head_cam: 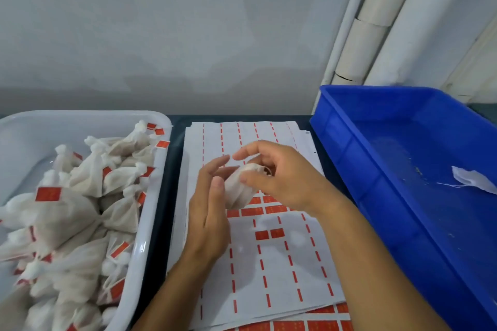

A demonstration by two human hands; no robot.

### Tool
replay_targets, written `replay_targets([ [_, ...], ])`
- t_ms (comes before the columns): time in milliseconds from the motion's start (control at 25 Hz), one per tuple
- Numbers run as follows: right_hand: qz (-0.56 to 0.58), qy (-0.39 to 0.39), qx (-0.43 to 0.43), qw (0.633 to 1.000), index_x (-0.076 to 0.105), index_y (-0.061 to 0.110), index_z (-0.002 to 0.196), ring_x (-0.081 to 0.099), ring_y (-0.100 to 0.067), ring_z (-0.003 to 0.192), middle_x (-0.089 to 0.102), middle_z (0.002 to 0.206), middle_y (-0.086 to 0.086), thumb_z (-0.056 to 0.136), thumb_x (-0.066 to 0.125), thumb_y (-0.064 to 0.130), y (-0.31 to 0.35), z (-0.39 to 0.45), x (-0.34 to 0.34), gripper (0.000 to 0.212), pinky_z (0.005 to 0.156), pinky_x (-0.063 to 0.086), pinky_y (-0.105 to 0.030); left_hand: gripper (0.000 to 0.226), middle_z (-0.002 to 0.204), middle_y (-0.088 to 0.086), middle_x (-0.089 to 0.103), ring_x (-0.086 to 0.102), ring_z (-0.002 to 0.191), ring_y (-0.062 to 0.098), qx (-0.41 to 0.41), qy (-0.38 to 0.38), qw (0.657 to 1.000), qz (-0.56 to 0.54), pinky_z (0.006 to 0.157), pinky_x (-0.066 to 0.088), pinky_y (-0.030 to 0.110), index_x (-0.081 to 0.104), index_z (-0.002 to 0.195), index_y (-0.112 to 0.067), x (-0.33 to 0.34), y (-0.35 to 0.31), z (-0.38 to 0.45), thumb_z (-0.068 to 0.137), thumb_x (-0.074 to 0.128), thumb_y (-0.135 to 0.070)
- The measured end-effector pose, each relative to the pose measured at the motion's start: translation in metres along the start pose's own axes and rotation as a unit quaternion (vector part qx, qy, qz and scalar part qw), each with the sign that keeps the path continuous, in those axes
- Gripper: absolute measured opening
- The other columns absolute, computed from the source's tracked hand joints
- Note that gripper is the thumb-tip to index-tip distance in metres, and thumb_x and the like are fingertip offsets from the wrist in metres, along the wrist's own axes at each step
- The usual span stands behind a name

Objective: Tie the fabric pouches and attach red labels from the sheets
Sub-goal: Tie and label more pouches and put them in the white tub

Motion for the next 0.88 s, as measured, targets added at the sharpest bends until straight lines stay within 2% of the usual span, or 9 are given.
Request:
replay_targets([
  [120,0.053,-0.022,0.029,0.998,0.064,0.046,0.117,0.07,-0.005,0.101,0.07,0.109,0.02,0.096,0.07,0.035,-0.02,-0.002,0.009,0.025,0.08,0.063,-0.024,0.036,0.103,-0.006,0.071,0.072,0.098,0.019,-0.035,0.037,0.999,-0.005,0.075,0.061,0.025,0.057,0.132,-0.026,0.002,0.01,0.003,0.099,0.054,-0.038],
  [200,0.086,-0.033,0.047,0.995,0.066,0.044,0.117,0.072,-0.01,0.1,0.073,0.109,0.017,0.096,0.07,0.037,-0.03,-0.005,0.011,0.023,0.077,0.063,-0.025,0.027,0.1,-0.009,0.073,0.072,0.095,0.016,-0.055,0.04,0.998,0.009,0.071,0.06,0.022,0.063,0.124,-0.027,0.002,0.016,0.004,0.099,0.062,-0.036],
  [280,0.131,-0.036,0.063,0.989,0.067,0.041,0.117,0.075,-0.011,0.09,0.076,0.1,0.015,0.098,0.068,0.035,-0.038,-0.01,0.013,0.02,0.07,0.06,-0.021,0.016,0.1,-0.016,0.073,0.072,0.095,0.01,-0.073,0.025,0.997,0.024,0.07,0.058,0.018,0.067,0.116,-0.029,0.001,0.021,0.004,0.1,0.063,-0.03],
  [400,0.118,-0.063,0.085,0.987,0.07,0.036,0.107,0.073,-0.01,0.075,0.076,0.086,0.014,0.101,0.064,0.034,-0.05,-0.015,0.014,0.009,0.064,0.056,-0.017,0.013,0.098,-0.023,0.071,0.069,0.095,0.003,-0.091,-0.001,0.995,0.038,0.07,0.056,0.014,0.068,0.106,-0.032,-0.002,0.026,0.004,0.101,0.062,-0.022],
  [480,0.103,-0.081,0.1,0.986,0.07,0.034,0.097,0.07,-0.009,0.069,0.074,0.081,0.013,0.102,0.06,0.037,-0.057,-0.019,0.018,0.012,0.062,0.054,-0.015,0.011,0.098,-0.022,0.071,0.07,0.094,0.004,-0.109,-0.014,0.993,0.032,0.069,0.056,0.014,0.068,0.104,-0.032,-0.006,0.029,0.007,0.101,0.062,-0.023],
  [600,0.169,-0.106,0.115,0.973,0.072,0.034,0.088,0.064,-0.008,0.062,0.071,0.076,0.005,0.103,0.058,0.038,-0.064,-0.026,0.025,0.021,0.061,0.053,-0.016,0.006,0.098,-0.022,0.071,0.071,0.094,0.005,-0.141,0.01,0.989,0.046,0.067,0.056,0.014,0.067,0.103,-0.033,-0.003,0.034,0.006,0.101,0.061,-0.035],
  [760,0.264,-0.121,0.115,0.95,0.072,0.029,0.081,0.059,-0.009,0.059,0.066,0.071,0.0,0.107,0.053,0.027,-0.065,-0.029,0.026,0.032,0.058,0.052,-0.02,0.035,0.103,-0.031,0.065,0.065,0.1,-0.003,-0.077,0.11,0.978,0.16,0.074,0.055,0.012,0.06,0.103,-0.048,0.008,0.026,-0.001,0.085,0.051,-0.077],
  [800,0.285,-0.121,0.111,0.944,0.072,0.027,0.081,0.057,-0.009,0.059,0.064,0.07,-0.001,0.107,0.052,0.026,-0.064,-0.029,0.026,0.032,0.056,0.05,-0.02,0.035,0.101,-0.033,0.063,0.062,0.101,-0.005,-0.042,0.13,0.969,0.205,0.077,0.053,0.009,0.056,0.102,-0.052,0.011,0.025,-0.002,0.082,0.051,-0.081],
  [880,0.317,-0.122,0.105,0.935,0.072,0.024,0.082,0.054,-0.009,0.057,0.062,0.07,-0.003,0.107,0.053,0.025,-0.063,-0.03,0.026,0.032,0.053,0.048,-0.02,0.027,0.093,-0.034,0.055,0.061,0.093,-0.001,0.012,0.149,0.948,0.28,0.07,0.05,0.008,0.052,0.1,-0.052,0.016,0.026,-0.004,0.085,0.057,-0.073],
])
Point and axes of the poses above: each hand's wrist, its own z-axis towards the middle knuckle, its own x-axis out of the palm, y = z × x, the point moved 5 cm from there along z, towards the middle knuckle
